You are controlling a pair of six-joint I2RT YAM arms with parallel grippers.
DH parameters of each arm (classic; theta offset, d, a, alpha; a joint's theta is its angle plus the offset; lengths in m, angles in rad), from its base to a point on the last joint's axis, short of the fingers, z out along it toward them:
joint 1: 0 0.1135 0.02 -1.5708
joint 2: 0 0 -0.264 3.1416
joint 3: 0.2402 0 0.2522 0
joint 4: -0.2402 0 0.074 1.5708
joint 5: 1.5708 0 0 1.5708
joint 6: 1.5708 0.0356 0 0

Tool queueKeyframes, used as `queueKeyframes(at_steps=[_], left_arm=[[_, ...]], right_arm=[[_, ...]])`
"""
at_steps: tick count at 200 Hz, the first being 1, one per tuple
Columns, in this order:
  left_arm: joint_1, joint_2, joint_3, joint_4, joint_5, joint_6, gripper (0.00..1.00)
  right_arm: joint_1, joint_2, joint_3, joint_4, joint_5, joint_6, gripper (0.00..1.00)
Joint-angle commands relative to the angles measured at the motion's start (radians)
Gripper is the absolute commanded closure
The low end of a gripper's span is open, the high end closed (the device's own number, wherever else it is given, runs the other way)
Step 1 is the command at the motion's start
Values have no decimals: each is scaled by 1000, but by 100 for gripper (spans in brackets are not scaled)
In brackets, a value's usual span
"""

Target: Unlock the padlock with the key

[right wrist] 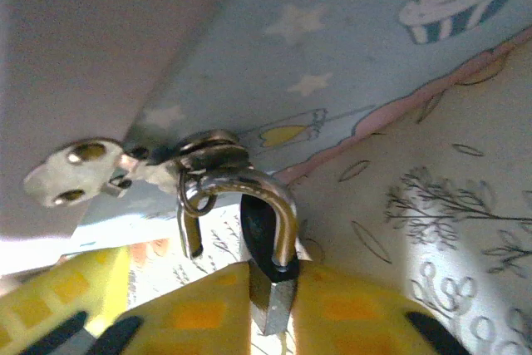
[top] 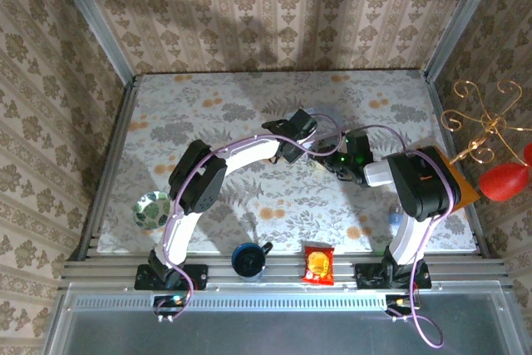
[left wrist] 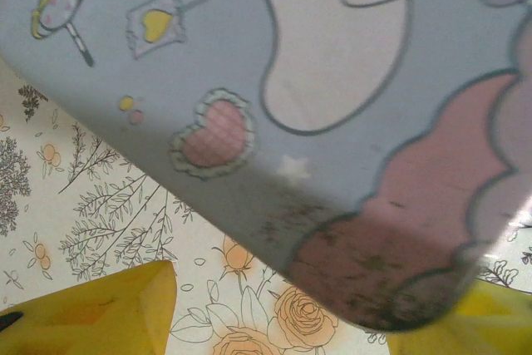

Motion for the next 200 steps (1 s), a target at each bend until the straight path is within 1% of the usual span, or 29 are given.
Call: queueKeyframes(at_steps=[1,25,49,79,200], left_arm=[[1,10,30,-22,-17,-20,35],[3,14,35,-29,-23,-22,35],[6,18,41,-40,-34,-32,35],[10,17,36,-40,-32,-41,35],[9,-4,-2,-20,-32,-45,35]], right_arm=[[22,26,-36,-11,33,5,90],[22,-21,-57,-32,58,-2,100],[15,-88,-69,-105,91,-20,100],[-6,-135,-68,-161,92,-17,100],[-40,-131,-75,-22,50,151,100]])
